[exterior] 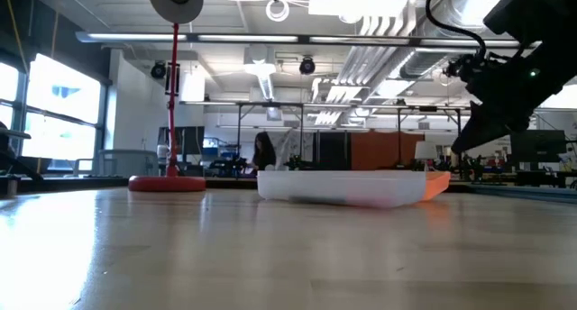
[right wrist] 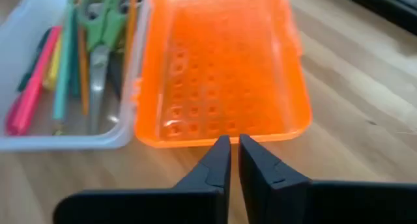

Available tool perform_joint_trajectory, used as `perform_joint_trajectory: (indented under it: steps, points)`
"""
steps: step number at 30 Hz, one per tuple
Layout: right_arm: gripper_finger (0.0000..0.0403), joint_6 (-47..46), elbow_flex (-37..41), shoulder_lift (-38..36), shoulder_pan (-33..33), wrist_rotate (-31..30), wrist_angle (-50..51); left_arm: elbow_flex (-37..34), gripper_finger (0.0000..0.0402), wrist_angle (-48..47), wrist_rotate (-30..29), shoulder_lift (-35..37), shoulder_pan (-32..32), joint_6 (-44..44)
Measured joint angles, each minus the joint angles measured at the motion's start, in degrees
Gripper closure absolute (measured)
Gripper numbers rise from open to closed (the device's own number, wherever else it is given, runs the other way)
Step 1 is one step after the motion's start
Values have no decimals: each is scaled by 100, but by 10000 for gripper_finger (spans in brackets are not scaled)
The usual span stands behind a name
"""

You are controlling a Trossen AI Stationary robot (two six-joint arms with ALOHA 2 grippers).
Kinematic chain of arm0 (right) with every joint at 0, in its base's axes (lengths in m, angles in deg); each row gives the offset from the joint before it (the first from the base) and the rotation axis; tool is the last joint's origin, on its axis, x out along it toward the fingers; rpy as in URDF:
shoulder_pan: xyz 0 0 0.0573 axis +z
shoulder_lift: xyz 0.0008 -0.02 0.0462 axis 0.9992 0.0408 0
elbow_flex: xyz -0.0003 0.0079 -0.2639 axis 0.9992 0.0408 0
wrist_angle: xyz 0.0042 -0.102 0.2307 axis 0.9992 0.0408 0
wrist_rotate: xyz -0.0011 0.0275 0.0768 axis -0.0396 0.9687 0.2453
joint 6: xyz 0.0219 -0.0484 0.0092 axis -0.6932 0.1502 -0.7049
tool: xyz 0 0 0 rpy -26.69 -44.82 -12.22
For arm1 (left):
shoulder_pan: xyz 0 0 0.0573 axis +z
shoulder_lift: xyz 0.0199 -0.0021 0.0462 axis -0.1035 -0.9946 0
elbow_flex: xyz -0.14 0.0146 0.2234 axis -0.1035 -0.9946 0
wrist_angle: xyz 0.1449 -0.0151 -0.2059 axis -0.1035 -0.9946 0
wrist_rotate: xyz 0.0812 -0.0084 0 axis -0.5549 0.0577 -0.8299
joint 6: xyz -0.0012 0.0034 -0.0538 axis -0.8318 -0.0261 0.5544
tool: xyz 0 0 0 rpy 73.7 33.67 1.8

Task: Pick & place school supplies into a supply box
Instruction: Close the lid of the supply box

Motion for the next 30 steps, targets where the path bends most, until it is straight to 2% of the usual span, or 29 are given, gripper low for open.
perform_joint_trajectory:
  steps: [5,7,9,11,15,16,20,23,26,30]
  points:
    - [394,-275,-7,-5,-297,-423,12,-2,318,3,-664,-417,4,400]
    - [400,-281,-7,-5,-499,-650,8,-2,319,-138,-674,-567,48,687]
    - [400,-315,-7,-5,-732,-693,4,-2,323,-357,-651,-737,54,1353]
    - [398,-315,-7,-5,-959,-622,4,-11,335,-810,-582,-880,75,1955]
    - [402,-223,-7,-5,-1409,-439,6,-9,377,-1771,162,-1227,72,2645]
    - [401,-184,-7,-5,-1528,-369,4,-10,386,-1906,190,-1357,59,2884]
    - [402,-86,-7,-5,-2061,212,-43,-308,378,-1792,91,-1722,-131,3235]
    - [402,107,-7,-3,-2455,898,-31,-786,362,-1889,85,-1829,-236,3975]
    - [402,171,44,-5,-2723,1283,-88,-1659,369,-1702,14,-1853,-305,5018]
    - [402,115,176,-3,-3016,1675,-113,-3004,392,-631,149,-1855,-378,6271]
